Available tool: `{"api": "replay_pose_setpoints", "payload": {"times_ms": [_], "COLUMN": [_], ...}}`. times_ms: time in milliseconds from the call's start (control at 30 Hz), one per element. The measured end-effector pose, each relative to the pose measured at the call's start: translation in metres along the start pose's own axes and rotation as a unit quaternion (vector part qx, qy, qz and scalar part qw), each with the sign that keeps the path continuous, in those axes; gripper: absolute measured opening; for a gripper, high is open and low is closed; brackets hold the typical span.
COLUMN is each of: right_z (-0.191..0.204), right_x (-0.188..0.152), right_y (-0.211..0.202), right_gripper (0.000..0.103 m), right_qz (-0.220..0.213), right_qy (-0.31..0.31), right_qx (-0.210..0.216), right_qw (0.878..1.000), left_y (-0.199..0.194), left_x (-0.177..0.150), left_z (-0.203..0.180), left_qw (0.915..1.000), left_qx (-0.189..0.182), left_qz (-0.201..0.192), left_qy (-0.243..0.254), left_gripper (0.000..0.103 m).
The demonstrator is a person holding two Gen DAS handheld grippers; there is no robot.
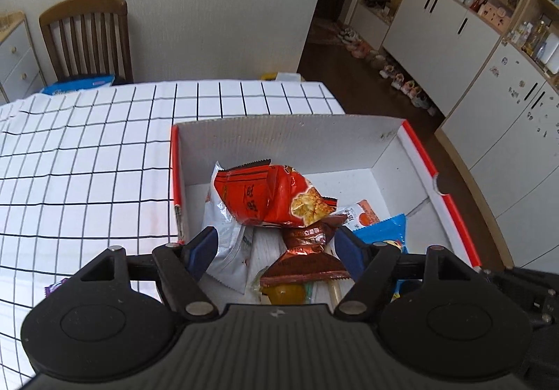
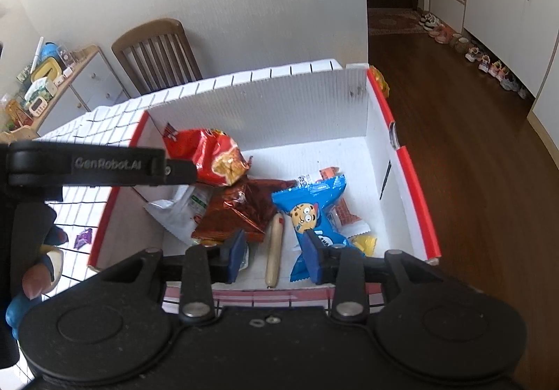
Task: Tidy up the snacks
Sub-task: 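Open the left tool to drop the chip bag while the right releases the stick, then withdraw both tools from the box toward the two candies on the table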
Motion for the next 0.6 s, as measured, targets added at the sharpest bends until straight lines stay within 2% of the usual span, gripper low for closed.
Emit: {"api": "replay_pose_setpoints", "payload": {"times_ms": [267, 600], "right_z": [0.014, 0.043], "right_x": [-0.002, -0.006], "right_y": [-0.028, -0.061], "right_gripper": [0.039, 0.045], "right_qz": [-0.020, -0.044], "right_qy": [-0.021, -0.052], "right_qx": [0.013, 0.046], "right_qw": [0.999, 0.997], "left_y": [-0.044, -0.090], "left_x": [-0.009, -0.028], "left_z": [-0.004, 0.010], "left_qw": [0.9992, 0.9969], "left_qx": [0.001, 0.017], "left_qz": [-0.039, -0.077], "left_qy": [0.013, 0.009], "left_gripper": [0.073, 0.073]}}
Point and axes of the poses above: each gripper's, at about its wrist camera, not at the fingertips, and y roughly the way its jaws point, z to its left, x to its top, the point moved 3 cm from there along y, roughly the way its jaws point, and after that the axes turned 14 degrees about y, right-handed, at the moved point
